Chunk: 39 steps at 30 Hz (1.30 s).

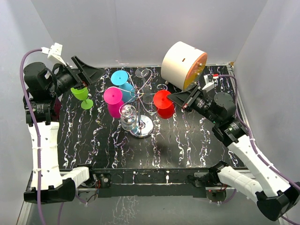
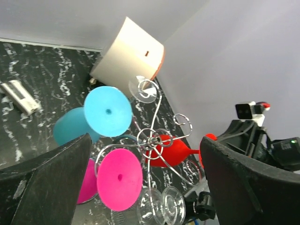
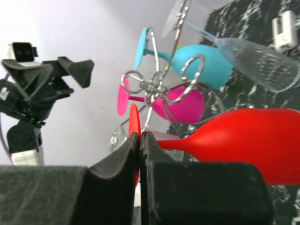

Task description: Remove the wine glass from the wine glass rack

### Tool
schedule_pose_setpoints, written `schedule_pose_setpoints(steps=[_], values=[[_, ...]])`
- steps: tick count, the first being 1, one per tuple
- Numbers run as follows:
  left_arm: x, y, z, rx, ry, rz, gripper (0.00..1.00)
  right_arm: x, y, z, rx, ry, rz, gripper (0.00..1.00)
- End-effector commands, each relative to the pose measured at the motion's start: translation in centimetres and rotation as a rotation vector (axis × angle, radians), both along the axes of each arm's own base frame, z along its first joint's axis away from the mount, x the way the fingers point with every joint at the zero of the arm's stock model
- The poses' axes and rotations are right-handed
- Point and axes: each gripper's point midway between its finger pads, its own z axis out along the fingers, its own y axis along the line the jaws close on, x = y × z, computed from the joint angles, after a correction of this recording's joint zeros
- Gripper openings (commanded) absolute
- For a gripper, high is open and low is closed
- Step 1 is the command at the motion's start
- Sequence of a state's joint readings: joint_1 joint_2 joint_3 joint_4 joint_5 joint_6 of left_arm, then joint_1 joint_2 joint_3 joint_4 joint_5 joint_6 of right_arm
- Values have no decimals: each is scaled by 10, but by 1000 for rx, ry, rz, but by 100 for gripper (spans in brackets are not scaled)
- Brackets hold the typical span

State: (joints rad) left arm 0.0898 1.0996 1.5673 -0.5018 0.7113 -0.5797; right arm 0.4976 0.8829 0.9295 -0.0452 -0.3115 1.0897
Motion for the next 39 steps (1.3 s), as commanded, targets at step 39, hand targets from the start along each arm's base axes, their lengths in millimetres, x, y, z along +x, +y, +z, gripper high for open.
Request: schedule_pose_setpoints(steps=[39], values=[[-59, -136, 97, -484, -244, -565, 99, -77, -30, 245, 567, -653, 153, 0]])
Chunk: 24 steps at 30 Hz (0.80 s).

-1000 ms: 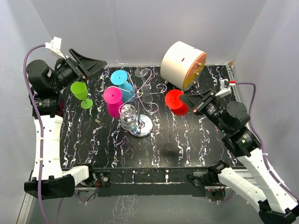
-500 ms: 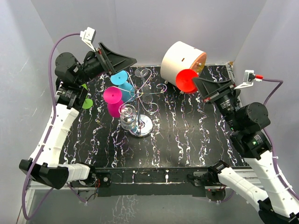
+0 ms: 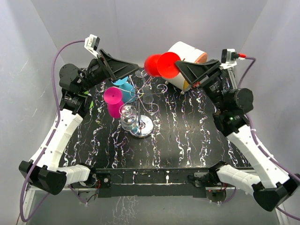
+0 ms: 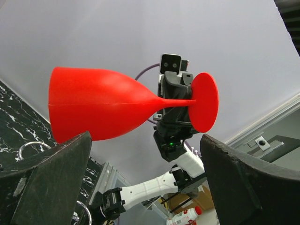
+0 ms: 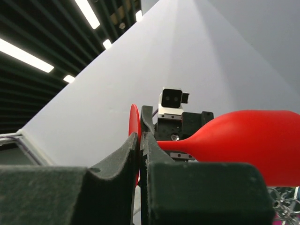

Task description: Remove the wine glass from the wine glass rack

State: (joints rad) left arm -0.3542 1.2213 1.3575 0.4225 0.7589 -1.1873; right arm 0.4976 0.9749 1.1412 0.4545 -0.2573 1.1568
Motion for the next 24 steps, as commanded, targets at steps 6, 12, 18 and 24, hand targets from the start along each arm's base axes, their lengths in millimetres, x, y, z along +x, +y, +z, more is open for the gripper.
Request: schedule_pose_setpoints(steps=[6, 12, 18, 24], values=[[-32, 16, 36, -100, -93, 20, 99, -62, -7, 73, 221, -204, 302, 0], [-23, 35, 38, -99, -53, 205, 99, -64, -11, 78, 250, -211, 307, 0], [-32, 34, 39, -120, -58, 162, 97, -64, -5, 80, 249, -208, 365, 0], [-48, 19, 51, -274, -122, -113, 94, -59, 2, 76, 281, -180, 468, 0]])
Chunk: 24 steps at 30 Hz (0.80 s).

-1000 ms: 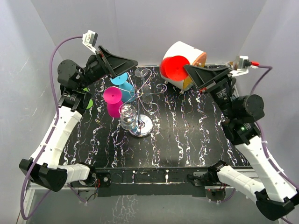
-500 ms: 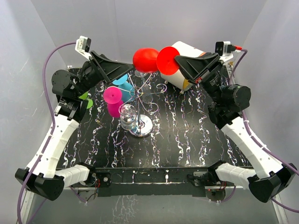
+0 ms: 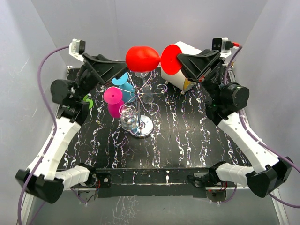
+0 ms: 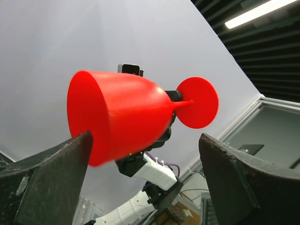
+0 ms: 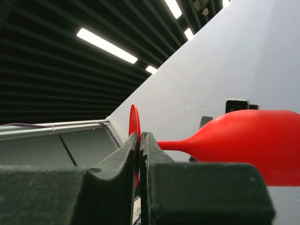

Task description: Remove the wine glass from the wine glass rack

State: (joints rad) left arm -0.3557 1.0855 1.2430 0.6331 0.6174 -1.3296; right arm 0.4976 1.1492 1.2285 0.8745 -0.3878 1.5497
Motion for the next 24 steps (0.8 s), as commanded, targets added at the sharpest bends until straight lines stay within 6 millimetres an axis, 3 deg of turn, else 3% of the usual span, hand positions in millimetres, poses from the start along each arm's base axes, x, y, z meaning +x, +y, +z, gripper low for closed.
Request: schedule_pose_setpoints(steps=[1, 5, 9, 18, 24], values=[[-12, -10, 6, -51, -62, -176, 94, -26, -5, 20, 48, -79, 113, 0], [-21, -7, 7, -70, -96, -186, 91, -17, -5, 13, 57, -36, 97, 0], [-30, -8, 2, -63, -104, -237, 73, -10, -2, 1, 58, -1, 111, 0], [-48, -1, 4, -111, -126, -301, 53, 2, 6, -13, 82, 52, 239, 0], [-53, -1, 10, -88, -140, -297, 28, 6, 8, -18, 80, 67, 243, 0]])
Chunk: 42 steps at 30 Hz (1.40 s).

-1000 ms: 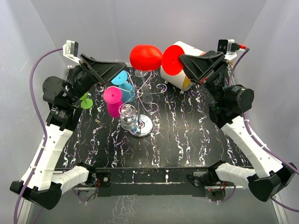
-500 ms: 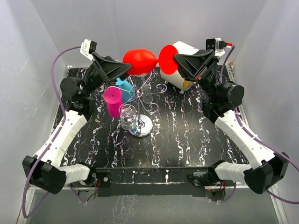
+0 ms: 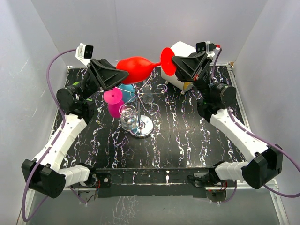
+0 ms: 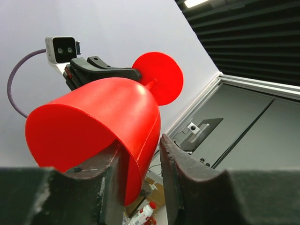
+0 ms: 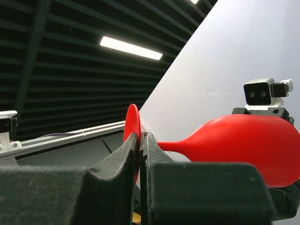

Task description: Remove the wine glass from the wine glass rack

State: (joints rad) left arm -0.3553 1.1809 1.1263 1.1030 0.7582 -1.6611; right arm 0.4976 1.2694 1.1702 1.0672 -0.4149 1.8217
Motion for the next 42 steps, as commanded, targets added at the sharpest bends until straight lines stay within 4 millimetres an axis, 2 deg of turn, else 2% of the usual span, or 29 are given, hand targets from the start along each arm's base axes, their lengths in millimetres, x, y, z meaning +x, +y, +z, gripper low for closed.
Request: schedule_pose_setpoints(steps=[1, 2, 3, 6, 11, 14, 17, 20, 24, 27, 29, 32, 36, 39, 42], values=[[-30, 7, 21, -8, -122, -12, 22, -16, -7, 8, 33, -66, 9, 0], [-31, 7, 20, -7, -115, -14, 17, -16, -7, 6, 32, -64, 1, 1], [-31, 8, 19, -7, -107, -10, 12, -15, -8, 4, 33, -61, -10, 7], [-29, 7, 16, 16, -87, 5, 0, -16, -11, -2, 32, -67, -56, 31], [-25, 6, 23, 69, -95, 68, 0, -5, -17, -9, -13, -61, -227, 76], [-21, 6, 24, 133, -102, 149, 0, -3, -22, -9, -71, -103, -370, 88], [-6, 12, 23, 257, -78, 315, 0, 11, -31, -9, -159, -91, -558, 90], [13, 30, 14, 415, -32, 524, 0, 30, -50, -11, -285, -52, -792, 92], [40, 81, -5, 664, 75, 865, 0, 45, -94, -20, -348, 43, -1076, 91], [51, 119, -17, 806, 110, 1068, 0, 43, -125, -25, -357, 91, -1228, 89], [57, 139, -21, 898, 101, 1165, 0, 41, -135, -31, -355, 106, -1275, 88], [66, 169, -29, 1042, 116, 1305, 0, 39, -140, -38, -373, 117, -1292, 87], [81, 202, -55, 1259, 167, 1440, 0, 42, -135, -46, -448, 112, -1293, 87], [95, 217, -77, 1395, 206, 1503, 0, 45, -133, -53, -507, 107, -1297, 87], [114, 222, -94, 1488, 236, 1540, 0, 47, -134, -61, -544, 105, -1315, 87]])
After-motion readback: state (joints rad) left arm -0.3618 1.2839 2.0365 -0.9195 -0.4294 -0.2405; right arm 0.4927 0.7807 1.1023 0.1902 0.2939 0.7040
